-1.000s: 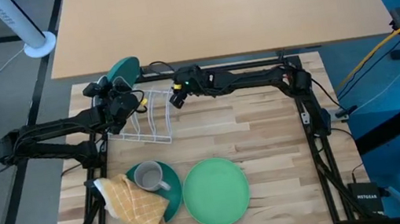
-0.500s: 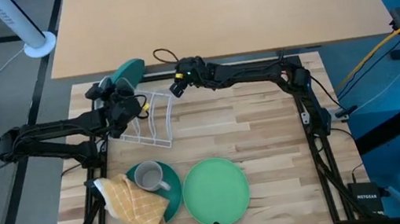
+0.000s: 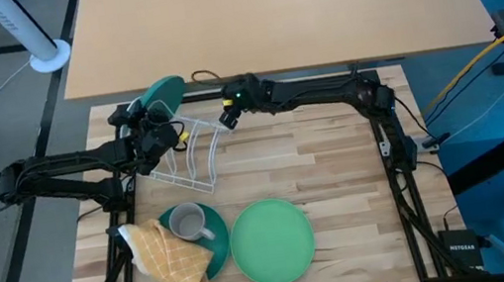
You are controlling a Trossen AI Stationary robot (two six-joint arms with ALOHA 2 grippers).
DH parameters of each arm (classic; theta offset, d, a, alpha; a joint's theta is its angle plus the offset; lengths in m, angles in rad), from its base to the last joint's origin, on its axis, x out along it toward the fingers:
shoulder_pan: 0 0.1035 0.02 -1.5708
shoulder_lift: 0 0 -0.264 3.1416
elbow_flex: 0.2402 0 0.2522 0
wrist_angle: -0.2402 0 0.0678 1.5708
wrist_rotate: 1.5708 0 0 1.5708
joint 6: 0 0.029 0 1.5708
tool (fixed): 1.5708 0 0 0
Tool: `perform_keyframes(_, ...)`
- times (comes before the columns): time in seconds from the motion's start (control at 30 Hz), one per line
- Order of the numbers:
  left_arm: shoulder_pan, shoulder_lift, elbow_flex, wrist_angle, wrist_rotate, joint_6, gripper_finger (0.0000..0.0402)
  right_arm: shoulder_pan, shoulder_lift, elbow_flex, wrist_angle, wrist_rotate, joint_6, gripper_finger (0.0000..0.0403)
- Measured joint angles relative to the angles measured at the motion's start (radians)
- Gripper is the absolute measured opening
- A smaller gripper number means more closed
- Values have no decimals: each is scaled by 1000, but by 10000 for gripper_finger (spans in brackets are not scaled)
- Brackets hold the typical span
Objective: Sort dishes
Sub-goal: Put the right dark green plate into the dish rack
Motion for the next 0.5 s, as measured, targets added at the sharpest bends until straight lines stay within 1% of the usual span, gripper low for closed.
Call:
perform_keyframes(0.13,0,0,0,-44,-3,-51,7,6,-81,2,-113,23,-16,159)
perform_keyframes(0.27,0,0,0,-54,-4,-79,7,43,-132,2,-235,-46,-5,159)
perform_keyframes(0.37,0,0,0,-56,-4,-83,7,90,-135,2,-271,-92,4,159)
perform_keyframes(0.5,0,0,0,-56,-4,-83,7,153,-92,1,-251,-90,-15,159)
